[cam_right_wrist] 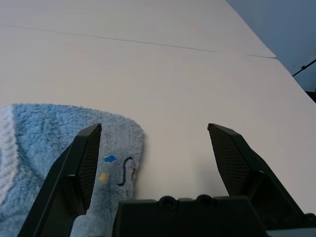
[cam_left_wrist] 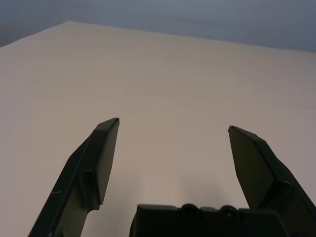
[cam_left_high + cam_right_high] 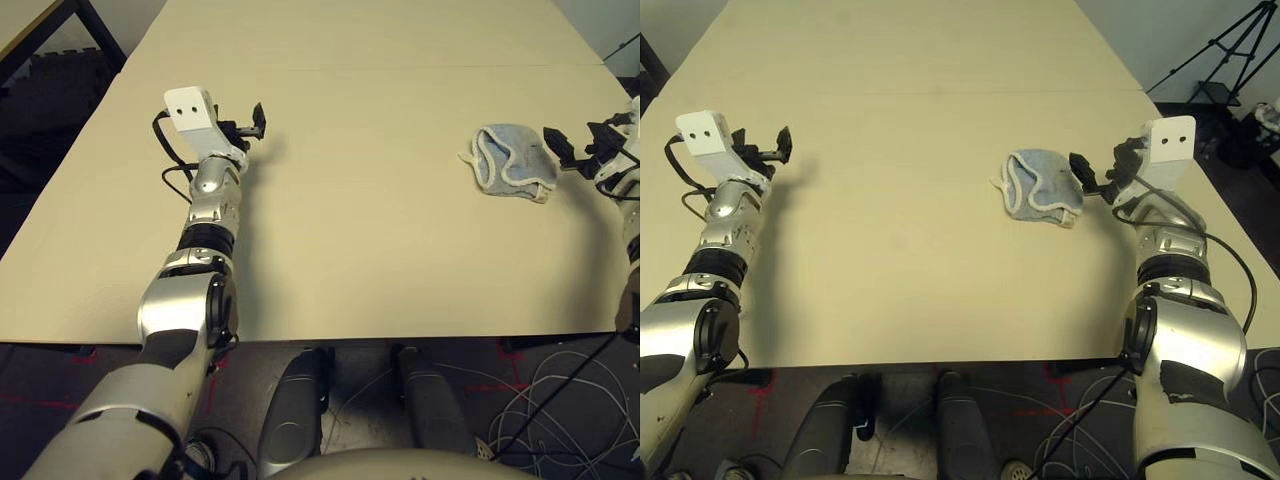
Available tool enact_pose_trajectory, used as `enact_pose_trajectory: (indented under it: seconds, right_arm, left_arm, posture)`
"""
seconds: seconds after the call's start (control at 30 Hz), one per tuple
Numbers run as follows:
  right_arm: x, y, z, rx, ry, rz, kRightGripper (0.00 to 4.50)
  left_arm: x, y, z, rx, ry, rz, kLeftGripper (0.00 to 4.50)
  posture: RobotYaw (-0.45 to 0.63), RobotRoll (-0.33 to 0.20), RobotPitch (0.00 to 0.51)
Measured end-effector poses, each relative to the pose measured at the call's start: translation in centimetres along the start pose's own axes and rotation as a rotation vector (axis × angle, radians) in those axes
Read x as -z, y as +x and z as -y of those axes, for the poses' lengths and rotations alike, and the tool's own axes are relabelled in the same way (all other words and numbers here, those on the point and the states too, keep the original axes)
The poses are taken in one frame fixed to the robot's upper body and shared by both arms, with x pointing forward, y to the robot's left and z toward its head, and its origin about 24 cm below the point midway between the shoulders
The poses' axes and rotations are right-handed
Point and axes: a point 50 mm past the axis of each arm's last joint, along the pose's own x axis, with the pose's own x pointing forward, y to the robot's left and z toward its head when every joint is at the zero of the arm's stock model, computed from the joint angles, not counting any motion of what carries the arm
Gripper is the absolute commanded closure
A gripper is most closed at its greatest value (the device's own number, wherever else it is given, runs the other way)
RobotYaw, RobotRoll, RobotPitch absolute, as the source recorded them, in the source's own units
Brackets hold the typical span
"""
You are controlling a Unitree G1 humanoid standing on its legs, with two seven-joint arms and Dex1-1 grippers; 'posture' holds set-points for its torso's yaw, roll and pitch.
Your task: Wipe the water off the table with a rag.
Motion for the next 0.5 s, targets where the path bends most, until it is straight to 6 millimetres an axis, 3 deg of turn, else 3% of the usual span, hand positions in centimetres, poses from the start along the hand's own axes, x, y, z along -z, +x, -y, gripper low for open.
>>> enact_pose_trajectory:
  seconds: [0.23,0.5]
  right_arm:
    - [-0.36,-0.08,0.35,0.016,0.001,0.008,0.03]
    - [-0.36,-0.08,0.33,0.013,0.004,0.010,0.03]
  left_arm:
    - [-0.71,0.12,0.11,0.010,0.006,0.032,0.00]
    - [0.06,-0.39,-0.31,0.001,0.010,0.005,0.00]
  posture:
    - [-0.06,0.000,0.278]
    - [-0.09,0.000,0.282]
